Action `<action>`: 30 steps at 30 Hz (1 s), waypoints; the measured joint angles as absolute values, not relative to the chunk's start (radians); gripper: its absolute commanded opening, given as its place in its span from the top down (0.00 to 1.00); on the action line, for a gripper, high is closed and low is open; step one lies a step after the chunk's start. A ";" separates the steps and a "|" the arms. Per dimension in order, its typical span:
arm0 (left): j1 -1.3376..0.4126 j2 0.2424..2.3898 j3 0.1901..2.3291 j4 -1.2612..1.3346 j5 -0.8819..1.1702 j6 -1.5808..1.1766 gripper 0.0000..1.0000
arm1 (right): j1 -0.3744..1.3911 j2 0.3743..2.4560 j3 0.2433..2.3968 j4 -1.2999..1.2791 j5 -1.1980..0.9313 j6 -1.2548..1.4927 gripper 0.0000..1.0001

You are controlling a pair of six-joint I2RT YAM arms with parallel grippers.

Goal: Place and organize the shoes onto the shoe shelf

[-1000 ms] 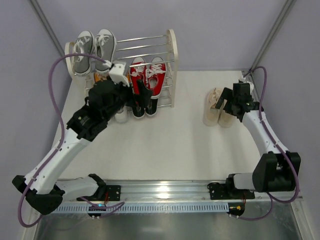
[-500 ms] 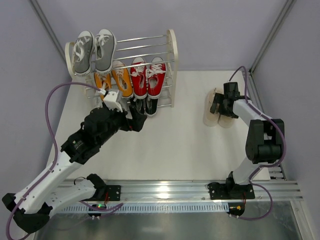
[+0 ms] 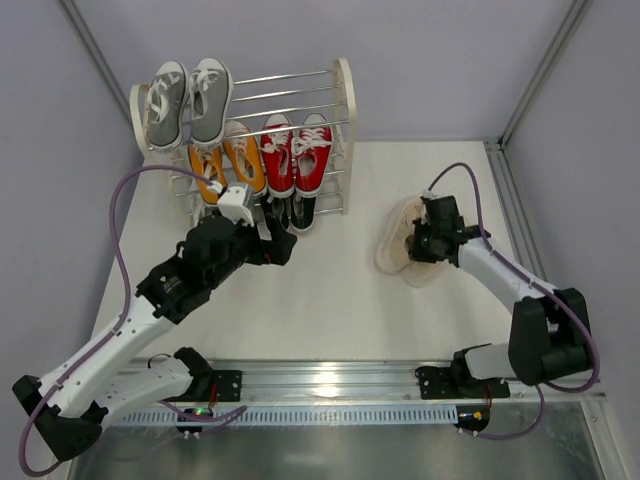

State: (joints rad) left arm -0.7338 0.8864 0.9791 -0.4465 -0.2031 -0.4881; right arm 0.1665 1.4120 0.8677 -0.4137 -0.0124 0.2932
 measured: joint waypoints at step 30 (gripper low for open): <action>-0.743 0.831 0.815 -0.471 -0.218 -0.580 0.00 | 1.060 1.200 0.848 -0.464 0.110 0.746 0.03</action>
